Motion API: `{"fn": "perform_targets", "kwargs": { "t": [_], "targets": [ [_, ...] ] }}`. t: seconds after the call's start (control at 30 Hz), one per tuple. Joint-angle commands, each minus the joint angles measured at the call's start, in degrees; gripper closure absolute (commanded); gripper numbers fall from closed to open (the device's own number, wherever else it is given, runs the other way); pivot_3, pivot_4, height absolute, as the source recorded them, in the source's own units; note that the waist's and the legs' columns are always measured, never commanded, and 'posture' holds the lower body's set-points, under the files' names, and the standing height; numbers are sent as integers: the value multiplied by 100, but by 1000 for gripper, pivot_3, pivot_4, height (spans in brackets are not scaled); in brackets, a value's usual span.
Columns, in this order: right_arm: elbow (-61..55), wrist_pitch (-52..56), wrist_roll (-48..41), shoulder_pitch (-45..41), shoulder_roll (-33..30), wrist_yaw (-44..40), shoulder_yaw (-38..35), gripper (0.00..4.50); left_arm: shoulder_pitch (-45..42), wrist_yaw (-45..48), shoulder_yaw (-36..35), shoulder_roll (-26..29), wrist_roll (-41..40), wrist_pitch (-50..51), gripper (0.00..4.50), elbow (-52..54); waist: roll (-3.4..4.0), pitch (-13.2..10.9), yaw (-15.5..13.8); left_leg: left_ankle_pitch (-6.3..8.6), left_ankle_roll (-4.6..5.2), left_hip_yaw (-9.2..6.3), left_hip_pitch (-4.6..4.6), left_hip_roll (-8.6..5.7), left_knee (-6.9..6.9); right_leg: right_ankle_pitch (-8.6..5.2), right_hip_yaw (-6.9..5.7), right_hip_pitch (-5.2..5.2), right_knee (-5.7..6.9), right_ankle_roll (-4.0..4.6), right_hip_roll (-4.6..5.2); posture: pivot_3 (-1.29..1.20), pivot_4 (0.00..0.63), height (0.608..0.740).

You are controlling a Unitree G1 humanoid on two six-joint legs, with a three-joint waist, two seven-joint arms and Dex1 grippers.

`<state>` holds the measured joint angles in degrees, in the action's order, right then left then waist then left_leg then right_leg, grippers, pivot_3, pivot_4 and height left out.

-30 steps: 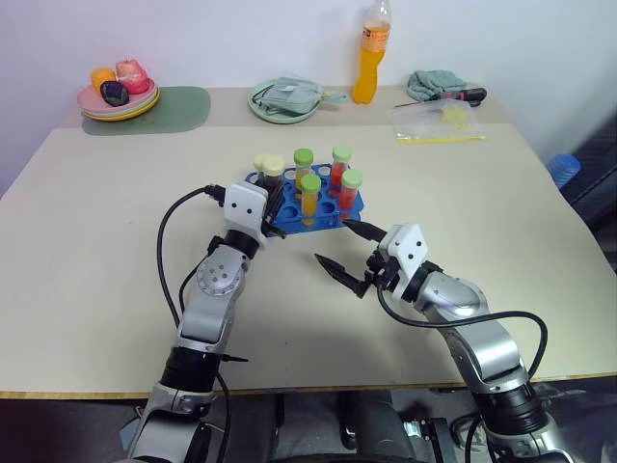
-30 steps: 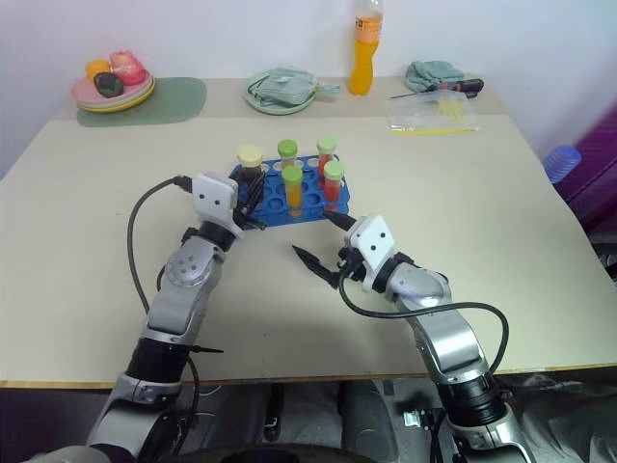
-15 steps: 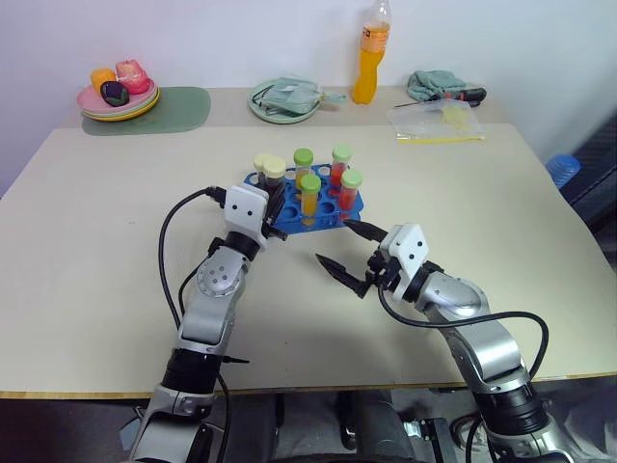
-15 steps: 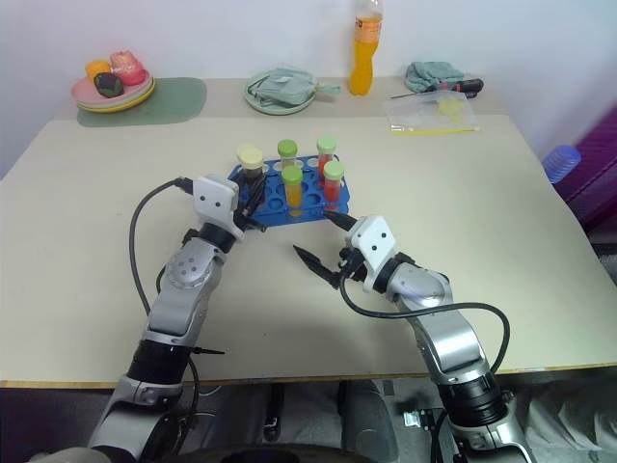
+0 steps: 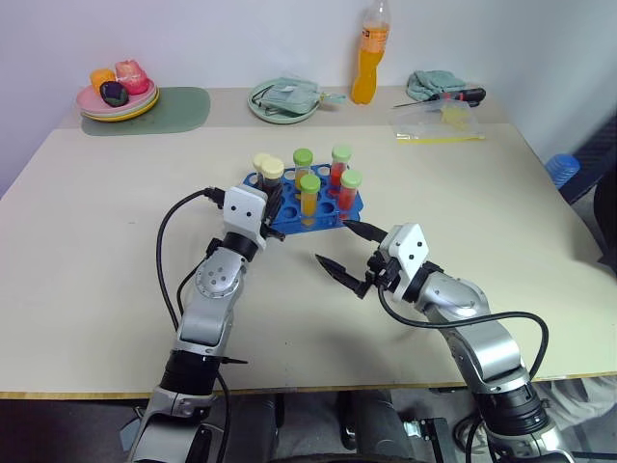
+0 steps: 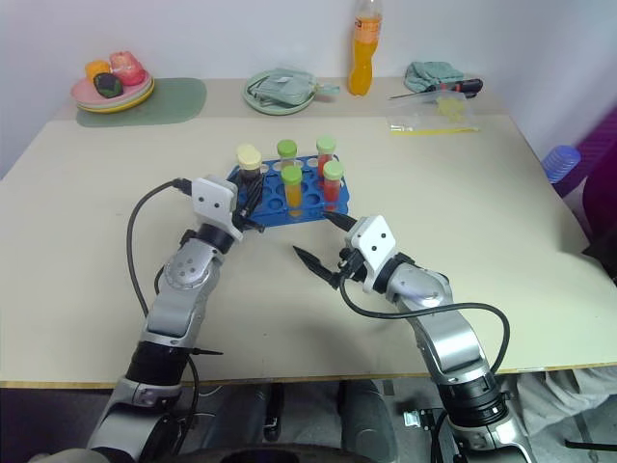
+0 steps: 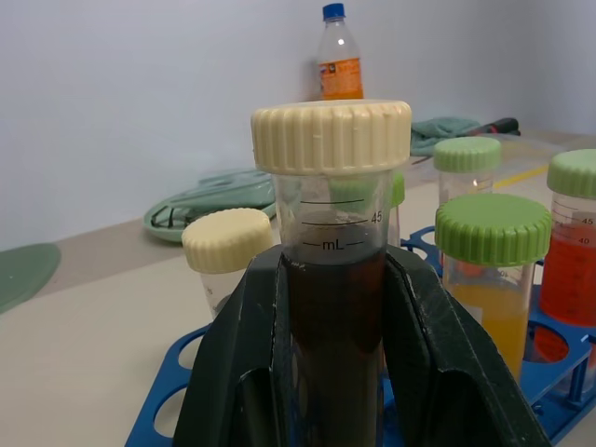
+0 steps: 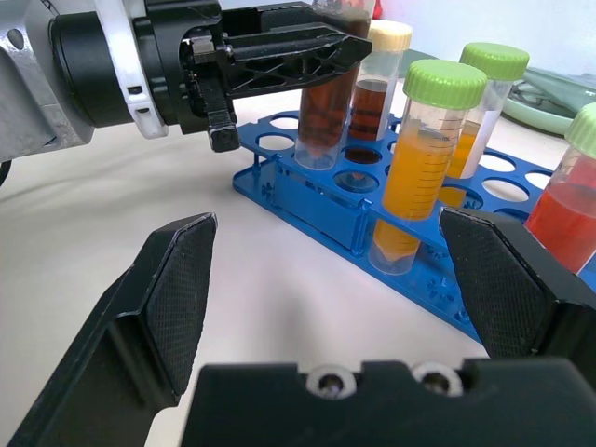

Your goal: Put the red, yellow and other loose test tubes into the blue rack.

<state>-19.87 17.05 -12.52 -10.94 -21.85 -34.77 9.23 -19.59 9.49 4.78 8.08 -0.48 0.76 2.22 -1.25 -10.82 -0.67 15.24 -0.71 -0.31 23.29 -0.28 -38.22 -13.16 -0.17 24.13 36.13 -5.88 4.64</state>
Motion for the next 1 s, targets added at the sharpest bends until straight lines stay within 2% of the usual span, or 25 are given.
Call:
{"fn": "perform_targets", "kwargs": {
  "t": [0.03,0.37,0.4,0.47,0.53,0.63,0.77,0.87,1.0],
  "targets": [
    [-94,-84,-37,-33,10,-22,-47,252,47,-28,-79,-5,25,-7,3729,102,0,0,0,0,0,0,0,0,0,0,0,0,0,0,0,0,150,740],
    [-79,-128,-9,-38,34,-21,-31,252,75,3,-38,-36,12,39,3729,87,0,0,0,0,0,0,0,1,0,0,0,0,0,0,0,0,150,740],
    [-79,-136,-6,-34,31,-22,-33,252,69,-31,-39,-44,40,33,2689,79,0,0,1,0,0,0,0,1,0,0,0,0,0,0,0,0,150,740],
    [-93,-144,-9,-23,14,-35,-46,252,64,-116,-44,-60,106,49,1877,90,0,0,0,0,0,0,0,1,0,0,0,0,0,0,0,0,150,740],
    [-123,-148,-21,-27,-39,-72,-86,252,108,-101,-78,-69,35,75,853,178,0,0,-5,0,0,0,0,1,0,0,0,0,0,0,0,0,150,740],
    [-219,-121,-109,-48,-253,-202,-305,252,261,-30,-217,-34,-188,205,853,482,0,0,-1,0,0,1,0,1,0,0,0,0,0,0,1,0,150,740],
    [-429,198,-648,160,-872,-559,-1111,252,811,607,-655,480,-892,745,853,1405,0,0,3,0,0,-1,0,4,1,0,1,0,0,0,0,0,150,740],
    [-433,545,-1172,476,-1446,-858,-1955,252,1461,1318,-1202,1294,-1396,1080,853,1931,1,0,5,3,5,1,-1,14,4,-1,1,0,-1,1,0,0,150,740],
    [-188,812,-1588,931,-2062,-1213,-2961,252,2202,2194,-2062,2330,-1952,1353,853,1938,3,0,3,4,5,4,-3,18,5,-13,1,0,-3,22,-1,0,150,740]
  ]
}}
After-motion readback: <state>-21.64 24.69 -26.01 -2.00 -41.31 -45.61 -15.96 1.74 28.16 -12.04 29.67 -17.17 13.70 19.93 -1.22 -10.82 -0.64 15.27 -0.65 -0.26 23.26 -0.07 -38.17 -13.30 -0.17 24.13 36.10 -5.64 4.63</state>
